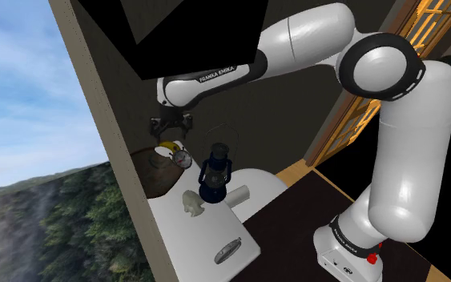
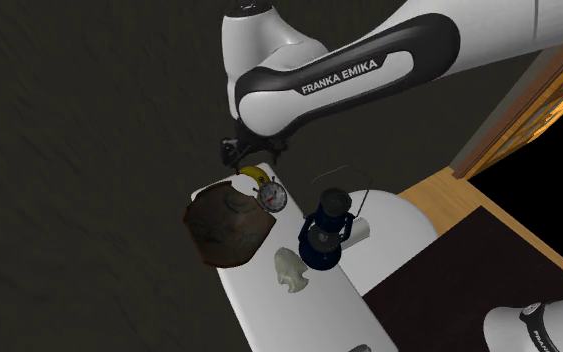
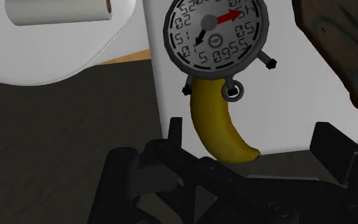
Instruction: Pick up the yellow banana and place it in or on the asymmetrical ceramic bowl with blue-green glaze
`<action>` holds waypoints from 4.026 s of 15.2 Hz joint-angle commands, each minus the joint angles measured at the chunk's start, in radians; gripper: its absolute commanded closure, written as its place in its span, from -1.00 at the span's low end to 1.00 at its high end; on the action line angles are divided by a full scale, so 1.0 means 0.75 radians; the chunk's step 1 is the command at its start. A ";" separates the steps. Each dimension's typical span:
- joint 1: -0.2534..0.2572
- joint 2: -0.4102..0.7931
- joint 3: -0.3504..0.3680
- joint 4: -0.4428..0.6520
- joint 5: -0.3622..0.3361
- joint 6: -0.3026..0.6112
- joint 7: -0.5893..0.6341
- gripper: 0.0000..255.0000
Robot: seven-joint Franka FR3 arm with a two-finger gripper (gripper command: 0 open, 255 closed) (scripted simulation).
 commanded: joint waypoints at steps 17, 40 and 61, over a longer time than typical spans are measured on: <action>-0.524 0.250 0.558 -0.131 -0.503 0.099 -0.234 1.00; -0.527 0.334 0.669 0.003 -0.692 -0.057 0.655 -1.00; -0.528 0.330 0.672 0.005 -0.688 -0.062 0.654 1.00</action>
